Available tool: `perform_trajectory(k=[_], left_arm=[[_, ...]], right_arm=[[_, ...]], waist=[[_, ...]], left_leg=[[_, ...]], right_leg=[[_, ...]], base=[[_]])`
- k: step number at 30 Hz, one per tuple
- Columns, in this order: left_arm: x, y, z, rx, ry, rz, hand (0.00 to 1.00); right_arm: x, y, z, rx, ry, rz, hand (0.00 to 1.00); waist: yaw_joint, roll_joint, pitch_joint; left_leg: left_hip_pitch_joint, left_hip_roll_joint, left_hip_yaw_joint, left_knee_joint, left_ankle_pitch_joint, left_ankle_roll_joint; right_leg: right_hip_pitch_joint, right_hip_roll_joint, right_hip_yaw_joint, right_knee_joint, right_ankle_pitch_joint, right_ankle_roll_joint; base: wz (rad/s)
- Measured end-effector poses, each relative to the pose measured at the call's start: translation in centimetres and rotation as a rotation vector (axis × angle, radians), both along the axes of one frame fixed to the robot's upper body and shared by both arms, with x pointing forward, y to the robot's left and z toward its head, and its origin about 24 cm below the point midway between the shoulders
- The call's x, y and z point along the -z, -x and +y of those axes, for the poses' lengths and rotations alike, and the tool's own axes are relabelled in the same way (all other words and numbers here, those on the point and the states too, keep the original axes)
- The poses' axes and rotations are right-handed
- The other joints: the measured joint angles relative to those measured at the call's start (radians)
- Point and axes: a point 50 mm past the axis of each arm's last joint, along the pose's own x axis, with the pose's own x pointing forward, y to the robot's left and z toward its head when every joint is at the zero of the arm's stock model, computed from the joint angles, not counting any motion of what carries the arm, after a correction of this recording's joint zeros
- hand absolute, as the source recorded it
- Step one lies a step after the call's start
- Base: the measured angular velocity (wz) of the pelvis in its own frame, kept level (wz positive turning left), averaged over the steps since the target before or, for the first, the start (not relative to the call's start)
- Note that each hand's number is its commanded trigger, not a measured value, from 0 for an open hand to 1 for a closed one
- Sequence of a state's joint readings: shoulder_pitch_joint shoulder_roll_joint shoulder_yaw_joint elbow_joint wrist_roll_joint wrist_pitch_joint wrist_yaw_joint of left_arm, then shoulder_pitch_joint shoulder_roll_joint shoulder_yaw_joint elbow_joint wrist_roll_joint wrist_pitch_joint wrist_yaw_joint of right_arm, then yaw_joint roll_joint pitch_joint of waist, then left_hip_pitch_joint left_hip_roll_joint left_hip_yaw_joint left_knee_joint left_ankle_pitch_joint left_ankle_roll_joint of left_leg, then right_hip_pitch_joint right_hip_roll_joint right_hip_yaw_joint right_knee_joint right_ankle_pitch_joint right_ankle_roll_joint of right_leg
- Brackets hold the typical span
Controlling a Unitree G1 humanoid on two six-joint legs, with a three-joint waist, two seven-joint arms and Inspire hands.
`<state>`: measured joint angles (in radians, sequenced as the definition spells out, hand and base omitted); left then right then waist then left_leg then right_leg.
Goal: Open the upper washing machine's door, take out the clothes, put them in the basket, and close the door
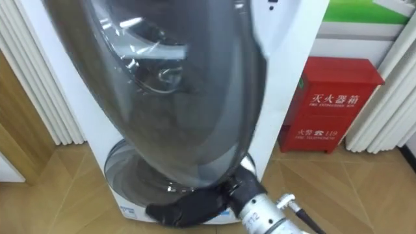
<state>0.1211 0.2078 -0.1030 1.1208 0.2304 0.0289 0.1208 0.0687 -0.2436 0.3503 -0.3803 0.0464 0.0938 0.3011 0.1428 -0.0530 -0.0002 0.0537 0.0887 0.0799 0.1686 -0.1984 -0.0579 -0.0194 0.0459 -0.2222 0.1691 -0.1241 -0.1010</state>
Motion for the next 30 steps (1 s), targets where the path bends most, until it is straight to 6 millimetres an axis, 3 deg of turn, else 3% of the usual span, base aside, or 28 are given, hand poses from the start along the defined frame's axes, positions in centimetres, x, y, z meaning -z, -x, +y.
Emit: perform_trajectory(k=[5,10,18,21,26,27,30], left_arm=[[0.0,-0.3,0.0,0.004,0.007,-0.006,0.0],[-0.1,-0.5,0.1,0.005,0.002,-0.018,0.0],[-0.2,-0.6,0.2,0.0,-0.02,-0.027,0.0],[-0.3,-0.8,0.2,-0.002,-0.032,-0.039,0.0],[-0.3,-1.1,0.2,-0.007,-0.037,-0.05,0.0],[-0.3,-1.1,0.1,-0.007,-0.037,-0.05,0.0],[-0.3,-1.0,0.2,-0.016,-0.035,-0.048,0.0]], right_arm=[[-1.1,-0.6,1.7,-0.111,0.078,-0.072,0.0],[-1.6,-0.6,2.7,-0.183,0.096,-0.084,0.0],[-2.8,-0.6,4.8,-0.326,0.134,-0.141,0.0],[-4.1,-0.4,5.5,-0.361,0.104,-0.193,0.0],[-5.7,-0.1,7.3,-0.444,0.057,-0.261,0.0],[-5.8,0.0,7.5,-0.457,0.047,-0.261,0.0],[-6.2,0.0,7.8,-0.478,0.02,-0.26,0.0]], waist=[[0.002,-0.011,-0.0059],[0.04,-0.023,-0.0122],[0.073,-0.024,-0.0085],[0.087,-0.023,-0.0077],[0.114,-0.028,-0.0036],[0.118,-0.029,-0.0023],[0.132,-0.029,0.0116]], left_leg=[[-0.008,0.001,-0.018,0.003,0.003,-0.004],[-0.006,0.0,-0.032,0.001,0.003,-0.005],[-0.011,-0.011,-0.058,-0.002,0.004,-0.003],[-0.01,-0.017,-0.064,-0.003,0.005,-0.002],[-0.005,-0.019,-0.065,-0.005,0.005,-0.002],[-0.005,-0.019,-0.067,-0.007,0.005,-0.002],[-0.005,-0.021,-0.067,-0.008,0.005,-0.002]], right_leg=[[0.0,0.0,-0.015,-0.001,-0.001,-0.004],[0.009,0.0,-0.027,-0.005,-0.002,-0.005],[0.03,-0.012,-0.059,-0.02,-0.013,0.007],[0.045,-0.019,-0.083,-0.032,-0.017,0.014],[0.055,-0.02,-0.087,-0.036,-0.02,0.017],[0.055,-0.02,-0.087,-0.036,-0.021,0.019],[0.054,-0.021,-0.085,-0.037,-0.022,0.019]], base=[[0.1],[0.09],[0.18],[0.2],[0.08],[0.06],[0.0]])
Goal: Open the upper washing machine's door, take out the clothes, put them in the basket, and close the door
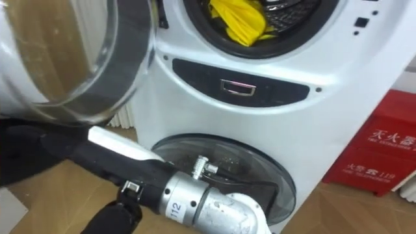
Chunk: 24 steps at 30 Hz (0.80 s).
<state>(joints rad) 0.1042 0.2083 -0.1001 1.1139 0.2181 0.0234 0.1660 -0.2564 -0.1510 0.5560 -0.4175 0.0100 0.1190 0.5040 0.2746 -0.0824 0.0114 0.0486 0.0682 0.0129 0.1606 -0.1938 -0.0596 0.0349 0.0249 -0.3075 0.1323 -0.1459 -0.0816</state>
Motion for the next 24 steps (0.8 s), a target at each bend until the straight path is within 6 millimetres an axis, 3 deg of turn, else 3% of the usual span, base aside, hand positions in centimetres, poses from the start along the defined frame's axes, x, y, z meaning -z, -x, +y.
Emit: perform_trajectory(k=[11,17,24], left_arm=[[0.1,0.8,0.3,-0.115,0.012,0.001,0.0],[0.2,1.5,0.5,-0.157,0.014,0.015,0.0],[0.1,1.4,0.6,-0.165,0.011,0.008,0.0]], right_arm=[[0.1,0.0,-0.1,0.0,-0.015,0.018,0.0],[1.1,-0.2,-1.3,0.048,0.039,0.033,0.0],[1.9,-1.4,-4.6,0.211,0.134,0.004,0.0]], waist=[[-0.004,0.004,0.0025],[-0.052,0.008,0.0013],[-0.099,0.004,-0.0039]], left_leg=[[-0.005,-0.01,0.002,0.004,0.0,0.0],[-0.005,-0.01,0.002,0.006,0.0,0.0],[-0.005,-0.01,0.016,0.005,0.001,0.003]], right_leg=[[0.0,-0.009,0.006,0.003,-0.005,0.007],[0.005,-0.01,-0.001,0.003,-0.005,0.007],[0.0,-0.011,0.008,0.005,-0.005,0.007]], base=[[0.02],[0.04],[-0.02]])
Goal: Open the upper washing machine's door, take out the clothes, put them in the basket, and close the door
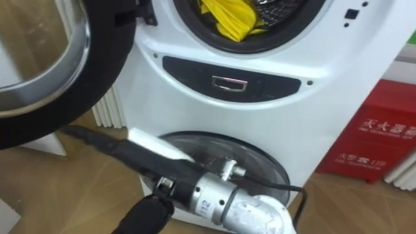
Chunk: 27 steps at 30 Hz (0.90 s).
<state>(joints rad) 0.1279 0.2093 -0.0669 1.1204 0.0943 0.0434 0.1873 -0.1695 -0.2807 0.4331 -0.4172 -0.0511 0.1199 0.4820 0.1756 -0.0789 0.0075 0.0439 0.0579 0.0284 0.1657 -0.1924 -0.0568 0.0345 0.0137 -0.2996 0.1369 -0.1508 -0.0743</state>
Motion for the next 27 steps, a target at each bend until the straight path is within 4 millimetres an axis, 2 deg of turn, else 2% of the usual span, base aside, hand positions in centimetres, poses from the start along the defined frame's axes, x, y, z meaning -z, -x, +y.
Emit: perform_trajectory(k=[5,7,13,15,22,27], left_arm=[[-0.3,0.2,1.2,-0.107,-0.013,-0.027,0.0],[-0.4,1.0,1.6,-0.156,-0.019,-0.022,0.0],[-0.3,1.8,1.6,-0.18,-0.016,-0.01,0.0],[-0.3,1.9,1.6,-0.191,-0.016,-0.011,0.0],[-0.4,2.0,1.6,-0.188,-0.025,-0.008,0.0],[-0.3,2.5,1.5,-0.196,-0.041,0.014,0.0]], right_arm=[[0.2,-1.0,-3.3,0.172,0.114,-0.06,0.0],[-0.3,-1.7,-5.6,0.281,0.171,-0.109,0.0],[-2.2,-2.9,-9.8,0.531,0.146,-0.201,0.0],[-2.6,-3.0,-10.4,0.582,0.099,-0.217,0.0],[-3.5,-3.3,-10.3,0.645,-0.039,-0.239,0.0],[-5.5,-5.3,-9.6,0.662,-0.2,-0.25,0.0]], waist=[[-0.033,-0.02,-0.0132],[-0.039,-0.023,-0.0098],[-0.066,-0.026,-0.0062],[-0.072,-0.021,-0.0032],[-0.06,-0.021,-0.0034],[-0.043,-0.021,-0.0029]], left_leg=[[0.002,0.0,-0.001,-0.001,0.0,0.0],[0.02,0.0,0.0,-0.006,0.0,0.0],[0.042,0.003,0.025,-0.015,0.001,0.002],[0.044,0.001,0.027,-0.015,0.003,0.005],[0.04,-0.001,0.026,-0.012,0.004,0.007],[0.035,-0.001,0.024,-0.011,0.005,0.009]], right_leg=[[0.005,0.0,-0.003,0.0,0.0,0.0],[0.019,0.001,0.002,0.001,0.001,0.001],[0.021,0.001,0.024,0.015,0.001,0.001],[0.021,-0.001,0.026,0.017,0.001,0.002],[0.016,0.0,0.038,0.016,0.0,0.003],[0.016,0.001,0.036,0.014,0.0,0.003]], base=[[0.02],[-0.05],[-0.11],[-0.02],[0.0],[0.02]])
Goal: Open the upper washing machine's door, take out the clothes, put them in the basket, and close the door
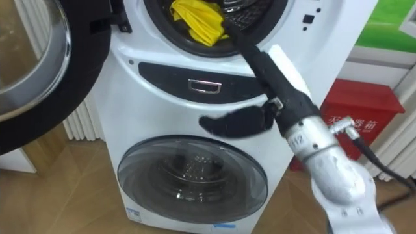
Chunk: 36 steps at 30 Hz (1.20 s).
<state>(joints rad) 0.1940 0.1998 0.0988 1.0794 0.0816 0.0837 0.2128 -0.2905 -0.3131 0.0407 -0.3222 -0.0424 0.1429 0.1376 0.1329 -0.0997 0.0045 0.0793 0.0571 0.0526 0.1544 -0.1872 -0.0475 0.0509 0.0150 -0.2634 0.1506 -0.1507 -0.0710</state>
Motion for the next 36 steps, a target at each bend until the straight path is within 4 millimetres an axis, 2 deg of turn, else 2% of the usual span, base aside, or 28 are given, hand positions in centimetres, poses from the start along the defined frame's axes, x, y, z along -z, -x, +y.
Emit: perform_trajectory(k=[6,10,15,18,26,29,31,33,34,35,36], left_arm=[[0.2,-0.1,-0.6,-0.007,-0.006,-0.003,0.0],[0.2,0.1,-0.7,-0.012,-0.013,0.014,0.0],[0.2,0.2,-0.7,-0.014,-0.018,0.023,0.0],[0.2,0.3,-0.7,-0.014,-0.023,0.031,0.0],[0.2,1.3,-0.6,0.004,-0.054,0.072,0.0],[0.3,2.2,-0.7,0.005,-0.051,0.109,0.0],[0.4,2.5,-0.7,0.007,-0.048,0.125,0.0],[0.5,2.9,-1.0,0.001,-0.035,0.142,0.0],[0.5,3.1,-1.2,0.001,-0.03,0.146,0.0],[0.5,3.3,-1.2,0.0,-0.027,0.149,0.0],[0.6,3.4,-1.2,0.001,-0.022,0.152,0.0]], right_arm=[[-0.1,-0.1,0.5,-0.026,-0.132,0.006,0.0],[0.2,-0.4,0.4,0.015,-0.156,0.01,0.0],[0.6,-0.6,0.2,0.047,-0.184,0.019,0.0],[0.6,-0.6,0.1,0.06,-0.207,0.017,0.0],[0.5,-0.7,-0.3,0.102,-0.304,0.017,0.0],[1.1,-1.7,-0.7,0.139,-0.304,0.044,0.0],[1.7,-2.0,-1.1,0.169,-0.29,0.051,0.0],[2.4,-2.3,-1.4,0.203,-0.294,0.072,0.0],[2.6,-2.3,-1.5,0.217,-0.298,0.077,0.0],[2.7,-2.3,-1.6,0.224,-0.299,0.078,0.0],[2.5,-2.3,-1.8,0.241,-0.307,0.064,0.0]], waist=[[0.038,0.001,0.0008],[0.041,0.011,0.0071],[0.04,0.017,0.0106],[0.04,0.017,0.0094],[0.039,0.016,-0.001],[0.04,0.018,0.0012],[0.05,0.018,0.0057],[0.057,0.029,0.0153],[0.053,0.032,0.0174],[0.045,0.037,0.0169],[0.037,0.03,0.0123]], left_leg=[[-0.004,0.0,-0.001,-0.001,0.0,0.0],[-0.01,0.0,-0.002,0.0,0.0,0.0],[-0.022,-0.003,-0.002,0.013,0.0,0.0],[-0.024,-0.004,-0.002,0.016,0.0,0.0],[-0.017,-0.001,-0.004,0.021,0.0,0.001],[-0.015,0.002,-0.002,0.078,-0.003,0.002],[-0.037,0.004,-0.001,0.159,-0.023,0.004],[-0.101,0.02,-0.003,0.335,-0.057,-0.001],[-0.13,0.02,-0.005,0.393,-0.06,-0.004],[-0.143,0.021,-0.006,0.417,-0.06,-0.004],[-0.175,0.017,-0.007,0.448,-0.064,-0.01]], right_leg=[[0.001,-0.003,-0.017,0.0,-0.001,0.002],[0.001,-0.007,-0.035,0.001,-0.001,0.002],[0.0,-0.011,-0.04,0.0,-0.004,0.004],[-0.001,-0.012,-0.041,0.0,-0.007,0.004],[0.006,-0.01,-0.046,0.005,-0.008,0.004],[0.019,-0.014,-0.036,0.038,-0.012,0.003],[0.018,-0.018,-0.021,0.071,-0.036,-0.002],[0.015,-0.022,-0.011,0.125,-0.081,-0.018],[0.012,-0.024,-0.008,0.148,-0.106,-0.021],[0.009,-0.023,-0.004,0.16,-0.114,-0.021],[-0.002,-0.02,0.023,0.183,-0.137,-0.034]], base=[[0.08],[0.08],[0.05],[0.06],[0.02],[-0.05],[-0.13],[-0.15],[0.09],[0.27],[0.35]])
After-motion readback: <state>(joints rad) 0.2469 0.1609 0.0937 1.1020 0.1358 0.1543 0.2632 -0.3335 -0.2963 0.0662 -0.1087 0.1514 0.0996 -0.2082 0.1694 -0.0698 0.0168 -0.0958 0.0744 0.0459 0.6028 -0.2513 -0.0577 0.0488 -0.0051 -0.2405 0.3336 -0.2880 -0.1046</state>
